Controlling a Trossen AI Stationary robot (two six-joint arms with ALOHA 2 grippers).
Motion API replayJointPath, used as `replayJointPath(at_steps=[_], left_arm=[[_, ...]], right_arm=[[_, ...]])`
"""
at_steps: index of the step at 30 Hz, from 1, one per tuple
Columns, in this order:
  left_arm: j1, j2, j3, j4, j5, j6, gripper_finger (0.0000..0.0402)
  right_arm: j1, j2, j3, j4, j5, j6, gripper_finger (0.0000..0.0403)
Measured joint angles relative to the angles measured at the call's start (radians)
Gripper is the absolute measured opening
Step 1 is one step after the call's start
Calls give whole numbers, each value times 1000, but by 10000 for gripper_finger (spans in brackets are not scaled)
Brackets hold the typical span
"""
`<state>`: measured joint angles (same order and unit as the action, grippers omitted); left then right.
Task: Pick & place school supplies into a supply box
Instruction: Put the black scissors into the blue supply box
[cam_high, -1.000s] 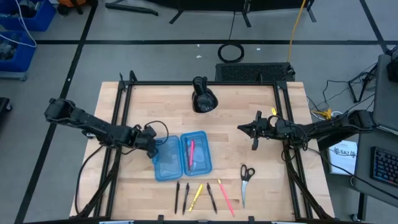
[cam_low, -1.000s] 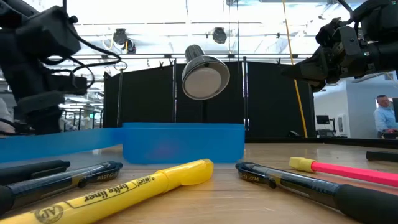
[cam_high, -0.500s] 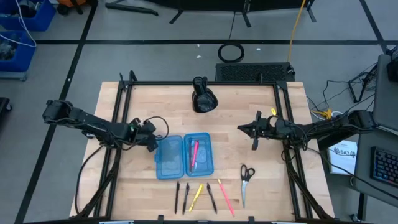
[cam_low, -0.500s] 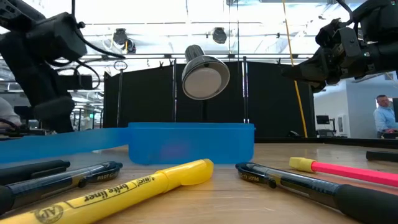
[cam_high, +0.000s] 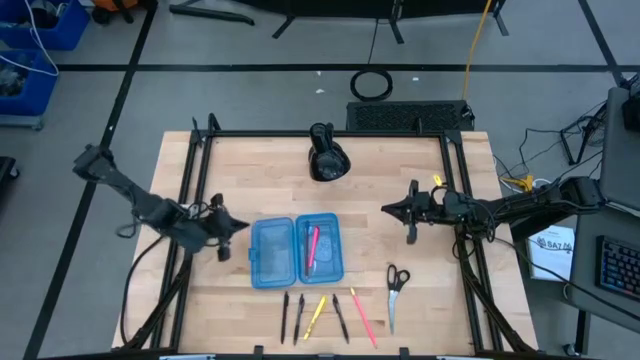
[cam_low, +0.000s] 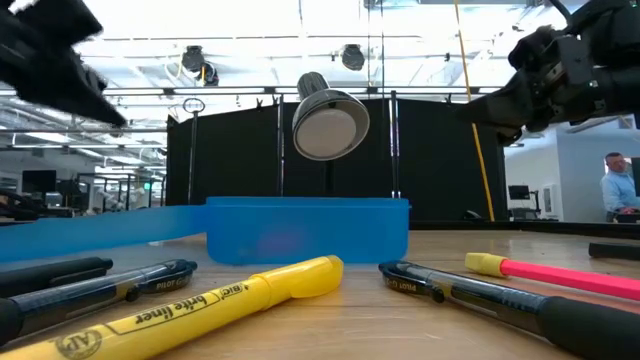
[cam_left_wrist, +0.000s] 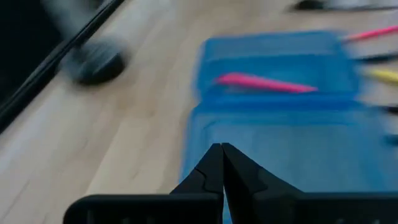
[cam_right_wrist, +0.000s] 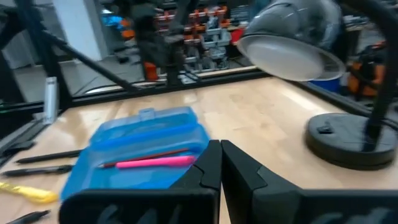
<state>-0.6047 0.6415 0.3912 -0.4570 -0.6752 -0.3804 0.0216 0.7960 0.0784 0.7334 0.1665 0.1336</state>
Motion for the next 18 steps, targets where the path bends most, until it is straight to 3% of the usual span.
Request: replayJointPath(at_steps=[5, 10, 13, 18], left_arm=[[-41, -72, 1, 180, 193, 369, 9], [-43, -75, -50, 400, 361, 614, 4], [-17, -95, -114, 484, 351, 659, 3], [58, -239, -223, 535, 360, 598, 2]], right_arm=[[0, 0, 0, 17, 45, -14, 0], [0, 0, 0, 18, 43, -10, 0], [0, 0, 0, 18, 43, 17, 0], [0, 2, 0, 18, 25, 39, 0]])
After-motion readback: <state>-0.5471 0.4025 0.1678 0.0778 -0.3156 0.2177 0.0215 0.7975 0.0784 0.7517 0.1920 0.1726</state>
